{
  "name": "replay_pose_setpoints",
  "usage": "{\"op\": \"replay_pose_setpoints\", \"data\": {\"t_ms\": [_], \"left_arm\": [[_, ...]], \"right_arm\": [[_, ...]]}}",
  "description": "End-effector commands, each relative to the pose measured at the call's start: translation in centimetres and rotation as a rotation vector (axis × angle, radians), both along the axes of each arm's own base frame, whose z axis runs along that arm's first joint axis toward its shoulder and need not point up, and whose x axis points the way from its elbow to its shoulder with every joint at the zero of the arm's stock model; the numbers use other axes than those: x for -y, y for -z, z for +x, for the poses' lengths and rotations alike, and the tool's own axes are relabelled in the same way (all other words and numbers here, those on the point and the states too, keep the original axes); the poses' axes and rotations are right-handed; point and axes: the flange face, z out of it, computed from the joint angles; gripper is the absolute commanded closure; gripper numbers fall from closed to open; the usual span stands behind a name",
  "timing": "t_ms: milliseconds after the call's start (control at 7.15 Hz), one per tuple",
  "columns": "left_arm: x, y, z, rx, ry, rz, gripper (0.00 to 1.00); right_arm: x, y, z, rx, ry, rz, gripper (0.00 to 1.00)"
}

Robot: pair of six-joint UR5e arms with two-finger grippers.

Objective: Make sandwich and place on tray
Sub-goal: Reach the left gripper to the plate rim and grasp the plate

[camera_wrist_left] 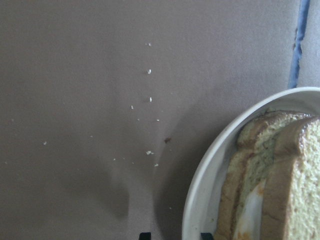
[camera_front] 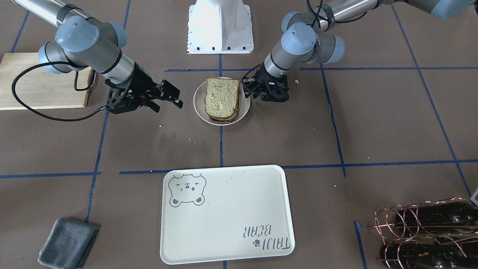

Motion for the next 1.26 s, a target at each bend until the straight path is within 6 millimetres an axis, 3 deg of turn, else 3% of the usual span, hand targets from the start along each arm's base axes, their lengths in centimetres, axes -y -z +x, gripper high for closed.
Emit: {"op": "replay_pose_setpoints", "data": {"t_ms": [0, 420, 699, 839, 979, 1119], "left_arm": [[0.5, 0.3, 1.3, 0.005, -0.003, -0.001, 0.69], [0.6, -0.2, 1.9, 0.016, -0.004, -0.004, 0.81], [0.6, 0.3, 2.0, 0.011, -0.002, -0.005, 1.00], [0.5, 1.0, 1.7, -0.001, 0.005, -0.014, 1.00], [0.5, 2.6, 1.1, -0.037, 0.081, -0.154, 1.00], [2.6, 3.6, -0.9, -0.100, 0.165, -0.241, 1.00]], "right_arm": [[0.0, -0.2, -0.1, -0.004, -0.001, -0.001, 0.00], [0.0, -0.2, -0.1, -0.004, 0.000, 0.000, 0.00], [0.0, 0.0, 0.1, 0.000, -0.003, 0.000, 0.00], [0.0, 0.4, 0.3, 0.007, -0.004, 0.006, 0.00], [0.1, 0.1, 1.9, 0.010, -0.009, 0.004, 0.00], [0.0, -1.3, 5.0, -0.002, -0.035, 0.003, 0.00]]}}
